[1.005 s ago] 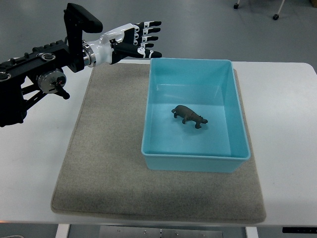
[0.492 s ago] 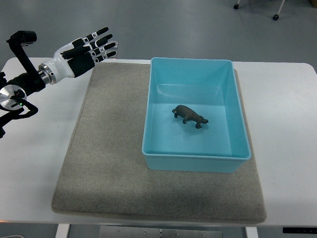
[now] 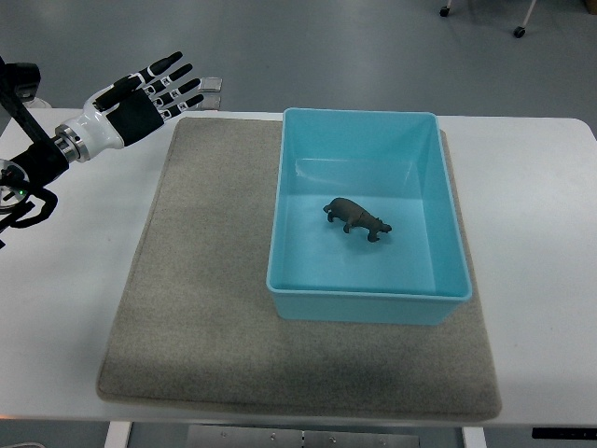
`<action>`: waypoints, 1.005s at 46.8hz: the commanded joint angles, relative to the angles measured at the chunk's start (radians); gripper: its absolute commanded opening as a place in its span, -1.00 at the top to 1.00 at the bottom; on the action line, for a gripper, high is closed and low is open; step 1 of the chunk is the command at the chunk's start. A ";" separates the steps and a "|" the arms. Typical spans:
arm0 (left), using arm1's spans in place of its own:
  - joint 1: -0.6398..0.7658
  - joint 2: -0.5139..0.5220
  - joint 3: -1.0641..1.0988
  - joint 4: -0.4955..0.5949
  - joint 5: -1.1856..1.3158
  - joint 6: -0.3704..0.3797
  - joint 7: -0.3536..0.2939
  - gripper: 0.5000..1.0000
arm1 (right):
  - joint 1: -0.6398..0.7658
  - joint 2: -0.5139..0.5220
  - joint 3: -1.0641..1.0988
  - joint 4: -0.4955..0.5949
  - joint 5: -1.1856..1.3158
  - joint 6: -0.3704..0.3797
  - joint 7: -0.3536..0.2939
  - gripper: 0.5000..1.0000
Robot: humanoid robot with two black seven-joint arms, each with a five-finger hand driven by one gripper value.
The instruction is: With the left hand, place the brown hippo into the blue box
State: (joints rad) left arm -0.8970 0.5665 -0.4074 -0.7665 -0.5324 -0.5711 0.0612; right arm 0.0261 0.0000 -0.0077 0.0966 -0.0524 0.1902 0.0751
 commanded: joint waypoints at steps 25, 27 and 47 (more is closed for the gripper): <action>0.044 0.006 -0.014 0.001 0.011 0.004 -0.001 -0.99 | 0.000 0.000 0.000 0.000 0.000 0.000 0.000 -0.74; 0.044 0.007 -0.014 0.001 0.011 0.004 -0.001 -0.99 | 0.000 0.000 0.000 0.000 -0.001 0.000 0.000 -0.74; 0.046 0.007 -0.013 -0.010 0.020 0.008 -0.008 -0.99 | 0.000 0.000 -0.002 0.000 0.000 0.000 0.000 -0.74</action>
State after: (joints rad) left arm -0.8522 0.5725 -0.4195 -0.7761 -0.5128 -0.5644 0.0542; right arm 0.0261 0.0000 -0.0077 0.0967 -0.0521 0.1902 0.0753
